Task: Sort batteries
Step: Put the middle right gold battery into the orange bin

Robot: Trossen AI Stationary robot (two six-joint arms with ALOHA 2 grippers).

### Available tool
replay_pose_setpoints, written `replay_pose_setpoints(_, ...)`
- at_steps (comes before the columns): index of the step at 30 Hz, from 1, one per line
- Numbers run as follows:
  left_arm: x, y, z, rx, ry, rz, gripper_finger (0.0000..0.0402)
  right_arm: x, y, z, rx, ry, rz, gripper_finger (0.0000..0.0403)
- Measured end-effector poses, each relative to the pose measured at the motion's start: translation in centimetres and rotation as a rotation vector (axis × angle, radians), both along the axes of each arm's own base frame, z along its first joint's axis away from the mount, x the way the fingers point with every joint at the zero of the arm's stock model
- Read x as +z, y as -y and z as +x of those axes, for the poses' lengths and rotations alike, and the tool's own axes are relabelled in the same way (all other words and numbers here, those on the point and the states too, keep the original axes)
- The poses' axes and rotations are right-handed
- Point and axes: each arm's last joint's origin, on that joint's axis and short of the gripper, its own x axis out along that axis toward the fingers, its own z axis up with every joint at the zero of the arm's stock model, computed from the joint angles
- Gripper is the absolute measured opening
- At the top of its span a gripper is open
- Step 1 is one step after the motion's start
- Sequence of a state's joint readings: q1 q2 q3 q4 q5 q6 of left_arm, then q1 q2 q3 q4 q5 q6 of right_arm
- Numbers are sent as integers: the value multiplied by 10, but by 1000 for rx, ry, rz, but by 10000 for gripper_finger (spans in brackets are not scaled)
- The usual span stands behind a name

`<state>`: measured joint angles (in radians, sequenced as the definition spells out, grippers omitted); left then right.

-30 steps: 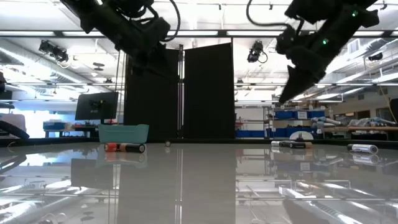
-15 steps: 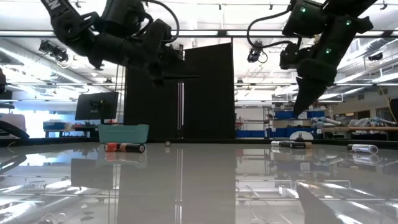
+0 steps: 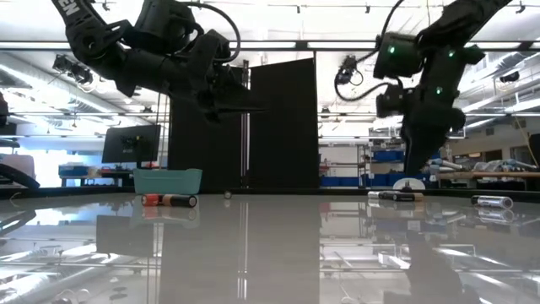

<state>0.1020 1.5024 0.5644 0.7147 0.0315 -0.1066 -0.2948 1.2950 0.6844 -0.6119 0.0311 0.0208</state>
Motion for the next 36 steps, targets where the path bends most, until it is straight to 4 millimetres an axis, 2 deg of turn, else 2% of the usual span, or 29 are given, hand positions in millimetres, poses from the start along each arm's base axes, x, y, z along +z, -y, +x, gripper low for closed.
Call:
replay_pose_setpoints(9, 0, 0, 0, 0, -2, 1, 39, -23, 18, 0, -9, -147, -49, 167)
replay_pose_setpoints(17, 0, 0, 0, 0, -3, 1, 39, -37, 27, 2, 7, -212, -38, 164)
replay_pose_setpoints(22, 0, 0, 0, 0, -3, 0, 39, -44, 28, 3, 11, -238, -2, 131)
replay_pose_setpoints(27, 0, 0, 0, 0, -3, -1, 39, -38, 23, 2, 10, -212, -5, 56)
replay_pose_setpoints(31, 0, 0, 0, 0, -3, -1, 39, -30, 13, -1, 5, -205, 6, 54)
replay_pose_setpoints(36, 0, 0, 0, 0, -3, 0, 39, -8, -8, 0, -50, -179, 78, 54)
